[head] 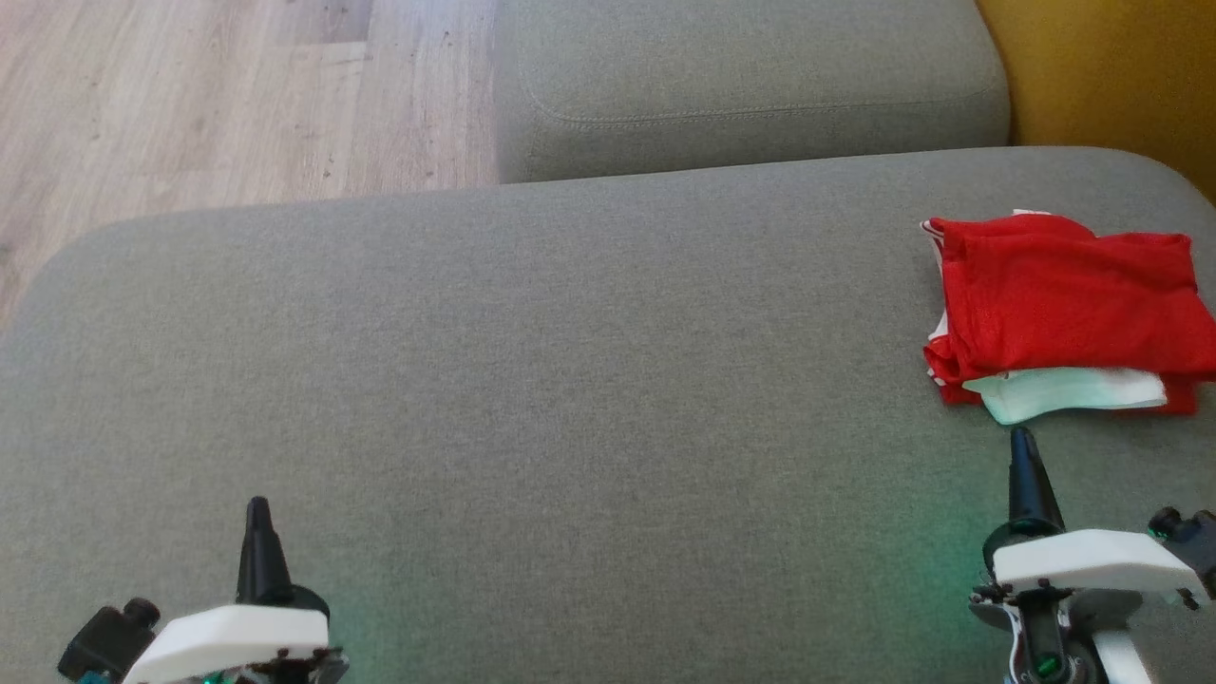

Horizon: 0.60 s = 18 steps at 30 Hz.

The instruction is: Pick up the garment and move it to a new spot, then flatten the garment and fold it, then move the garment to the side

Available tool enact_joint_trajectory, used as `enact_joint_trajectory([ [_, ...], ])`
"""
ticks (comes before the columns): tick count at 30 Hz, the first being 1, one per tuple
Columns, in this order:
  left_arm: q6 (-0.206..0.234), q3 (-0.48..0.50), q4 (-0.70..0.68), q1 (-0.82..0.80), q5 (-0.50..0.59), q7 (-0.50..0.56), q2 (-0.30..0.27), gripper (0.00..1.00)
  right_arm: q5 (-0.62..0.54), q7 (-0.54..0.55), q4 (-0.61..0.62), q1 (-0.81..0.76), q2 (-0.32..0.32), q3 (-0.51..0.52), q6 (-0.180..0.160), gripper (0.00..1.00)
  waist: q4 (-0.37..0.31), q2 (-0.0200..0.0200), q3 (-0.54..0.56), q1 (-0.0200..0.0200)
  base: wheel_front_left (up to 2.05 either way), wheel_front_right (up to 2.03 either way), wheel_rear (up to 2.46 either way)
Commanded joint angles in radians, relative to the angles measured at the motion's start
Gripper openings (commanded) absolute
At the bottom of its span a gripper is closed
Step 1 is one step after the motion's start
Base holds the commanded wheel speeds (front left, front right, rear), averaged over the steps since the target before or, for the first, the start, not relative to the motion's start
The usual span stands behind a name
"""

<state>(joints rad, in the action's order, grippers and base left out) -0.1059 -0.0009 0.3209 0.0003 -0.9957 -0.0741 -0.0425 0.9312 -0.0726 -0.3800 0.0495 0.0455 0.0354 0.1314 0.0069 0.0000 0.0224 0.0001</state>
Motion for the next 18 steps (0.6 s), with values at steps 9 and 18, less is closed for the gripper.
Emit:
enact_joint_trajectory([
  [9, -0.010, 0.036, -0.039, -0.059, -0.098, 0.030, -0.004, 0.00, 0.111, 0.029, 0.054, 0.050, 0.003, 0.005, 0.000, 0.00, -0.001, 0.0000, -0.004, 0.0000, 0.00, 0.00, 0.00],
  [18, -0.012, 0.049, -0.045, -0.067, -0.183, 0.056, -0.005, 0.00, 0.205, 0.055, 0.067, 0.051, 0.004, 0.017, 0.000, 0.00, -0.002, 0.0000, -0.007, 0.0000, 0.00, 0.00, 0.00],
])
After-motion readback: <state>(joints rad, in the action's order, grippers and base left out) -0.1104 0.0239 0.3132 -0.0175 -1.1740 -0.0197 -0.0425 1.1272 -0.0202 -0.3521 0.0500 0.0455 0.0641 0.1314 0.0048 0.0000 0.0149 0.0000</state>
